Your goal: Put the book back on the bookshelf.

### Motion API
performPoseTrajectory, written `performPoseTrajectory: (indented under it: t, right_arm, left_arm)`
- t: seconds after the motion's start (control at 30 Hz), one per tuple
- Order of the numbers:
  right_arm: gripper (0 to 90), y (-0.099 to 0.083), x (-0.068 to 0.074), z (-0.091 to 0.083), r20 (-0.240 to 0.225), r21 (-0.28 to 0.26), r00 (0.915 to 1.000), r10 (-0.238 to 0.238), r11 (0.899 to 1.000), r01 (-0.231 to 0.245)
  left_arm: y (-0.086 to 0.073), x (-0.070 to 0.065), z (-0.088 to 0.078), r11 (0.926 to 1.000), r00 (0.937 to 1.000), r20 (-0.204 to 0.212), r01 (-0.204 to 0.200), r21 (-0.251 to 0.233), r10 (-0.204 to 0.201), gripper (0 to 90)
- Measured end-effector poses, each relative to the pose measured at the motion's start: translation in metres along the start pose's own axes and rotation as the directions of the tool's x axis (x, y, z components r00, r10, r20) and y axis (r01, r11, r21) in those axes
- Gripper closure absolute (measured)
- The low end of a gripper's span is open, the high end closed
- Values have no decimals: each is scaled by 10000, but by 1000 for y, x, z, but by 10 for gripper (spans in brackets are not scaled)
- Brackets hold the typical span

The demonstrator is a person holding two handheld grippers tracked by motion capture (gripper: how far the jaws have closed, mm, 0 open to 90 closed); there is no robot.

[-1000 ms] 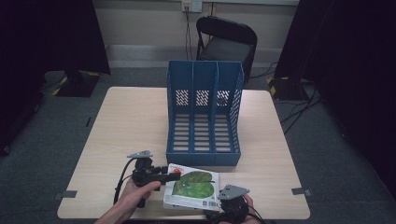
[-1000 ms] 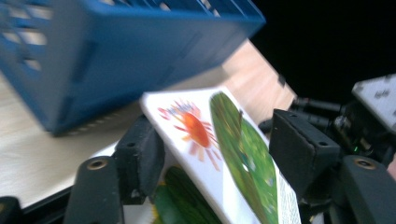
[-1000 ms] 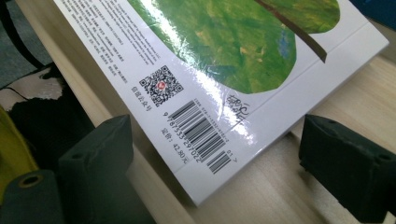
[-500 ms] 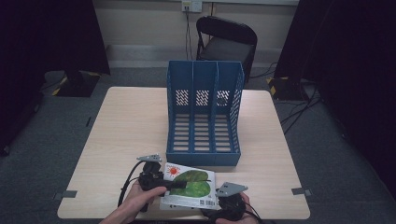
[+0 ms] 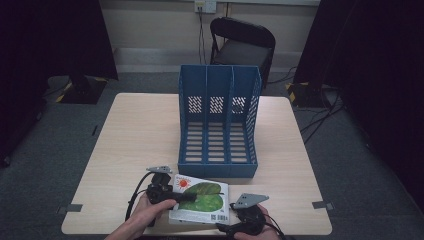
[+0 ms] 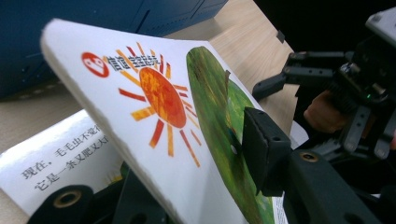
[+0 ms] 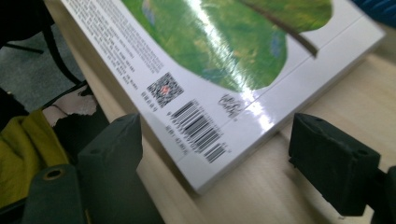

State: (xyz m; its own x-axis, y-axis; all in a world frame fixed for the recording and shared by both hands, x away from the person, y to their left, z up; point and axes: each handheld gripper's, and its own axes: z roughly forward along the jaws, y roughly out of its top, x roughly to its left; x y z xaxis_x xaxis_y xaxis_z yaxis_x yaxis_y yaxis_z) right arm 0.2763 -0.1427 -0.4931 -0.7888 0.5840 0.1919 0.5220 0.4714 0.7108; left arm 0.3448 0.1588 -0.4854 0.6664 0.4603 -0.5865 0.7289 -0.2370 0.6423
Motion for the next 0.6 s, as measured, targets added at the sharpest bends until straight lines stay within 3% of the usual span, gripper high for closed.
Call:
performPoseTrajectory:
  t: [0.27,0.6]
  right_arm:
    - [178,8,-17,-2,201,-305,9989,428,9986,-422]
    - [160,14,-32,-2,74,-690,9978,658,9955,-651]
  left_arm:
    - [1,-10,-2,9963,9962,-165,-854,-32,853,647]
    - [2,-23,-4,9797,9792,-364,-2001,-93,1997,656]
